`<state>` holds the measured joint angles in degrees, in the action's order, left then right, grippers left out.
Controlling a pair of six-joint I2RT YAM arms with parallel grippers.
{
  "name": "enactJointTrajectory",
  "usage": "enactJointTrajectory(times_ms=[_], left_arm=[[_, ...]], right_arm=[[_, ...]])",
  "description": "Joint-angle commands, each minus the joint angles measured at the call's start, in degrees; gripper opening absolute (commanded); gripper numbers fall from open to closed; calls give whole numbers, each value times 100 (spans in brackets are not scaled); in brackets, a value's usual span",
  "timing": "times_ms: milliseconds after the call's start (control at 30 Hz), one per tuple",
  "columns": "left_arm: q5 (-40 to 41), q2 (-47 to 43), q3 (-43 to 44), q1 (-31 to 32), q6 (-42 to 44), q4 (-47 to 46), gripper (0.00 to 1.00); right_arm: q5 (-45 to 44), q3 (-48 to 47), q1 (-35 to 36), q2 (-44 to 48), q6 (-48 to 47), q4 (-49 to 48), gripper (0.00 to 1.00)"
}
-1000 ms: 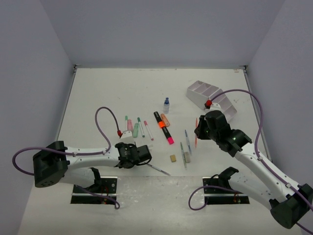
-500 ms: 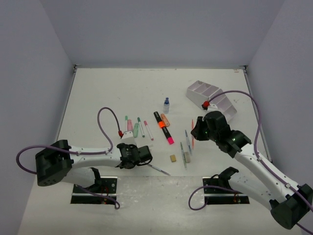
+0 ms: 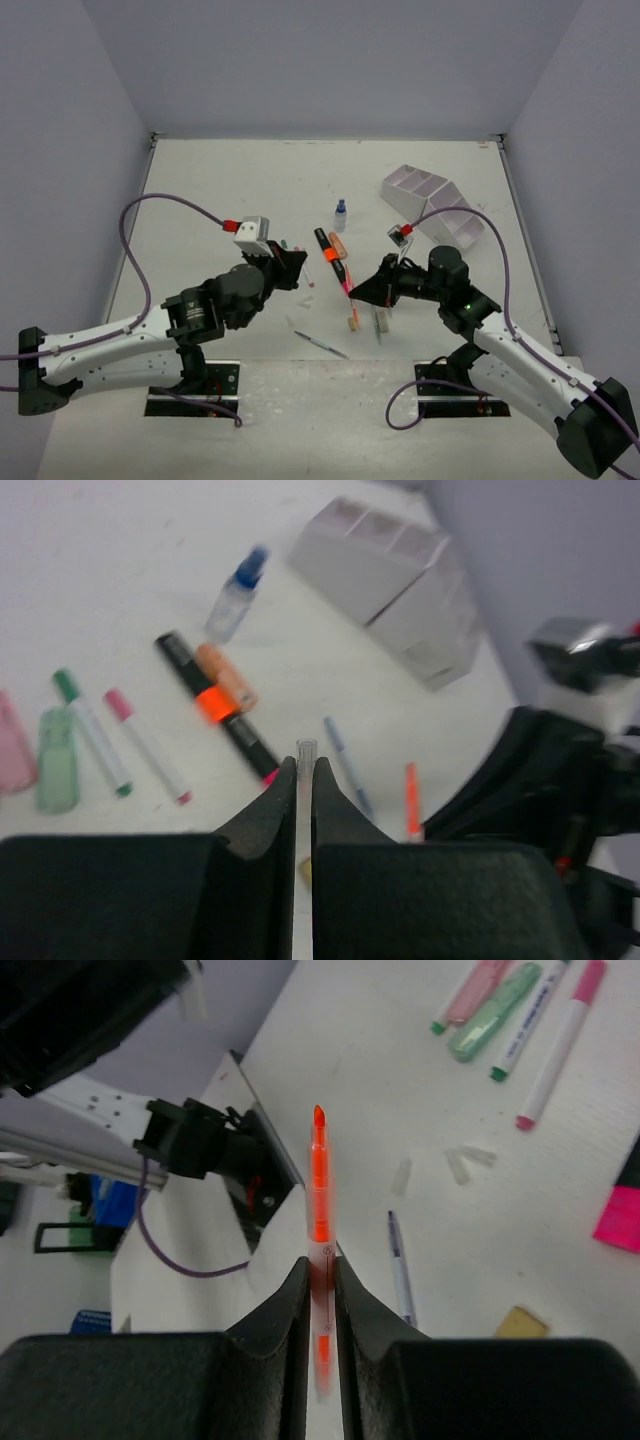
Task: Sort the stationery into containers
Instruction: Close the pen cap on the pen.
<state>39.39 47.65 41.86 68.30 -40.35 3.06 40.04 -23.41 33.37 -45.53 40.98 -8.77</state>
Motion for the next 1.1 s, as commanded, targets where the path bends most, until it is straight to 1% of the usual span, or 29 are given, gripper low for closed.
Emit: enactJointTrajectory(times_ms=[0, 33, 100, 200, 267, 433, 567, 867, 1067], left_arm=[[-1061, -35, -148, 8, 1962, -3470, 0], [-1312, 49, -109, 8, 2012, -3658, 0], [-1641, 284, -82, 8, 2031, -4052, 0], [-1767, 465, 24, 8, 2001, -4208, 0], [-1890, 562, 19, 8, 1996, -4357, 0], [-2144, 661, 39, 5, 1815, -4530, 0], [-2344, 726, 38, 8, 1649, -4642, 0], [-2321, 915, -110, 8, 1293, -4749, 0], [-2392, 975, -120, 8, 1249, -4797, 0]], right_arm=[[749, 80, 101, 136, 925, -2003, 0], [742, 48, 150, 217, 954, -2039, 0], [732, -194, 187, 315, 826, -1696, 0], [601, -330, 231, 545, 582, -1399, 0], [277, -445, 249, 846, 417, -953, 0], [54, -730, 249, 941, 177, -381, 0], [15, -863, 249, 909, 95, -275, 0], [-84, -1145, 255, 923, -38, 54, 0], [-168, -1221, 252, 911, -38, 145, 0]])
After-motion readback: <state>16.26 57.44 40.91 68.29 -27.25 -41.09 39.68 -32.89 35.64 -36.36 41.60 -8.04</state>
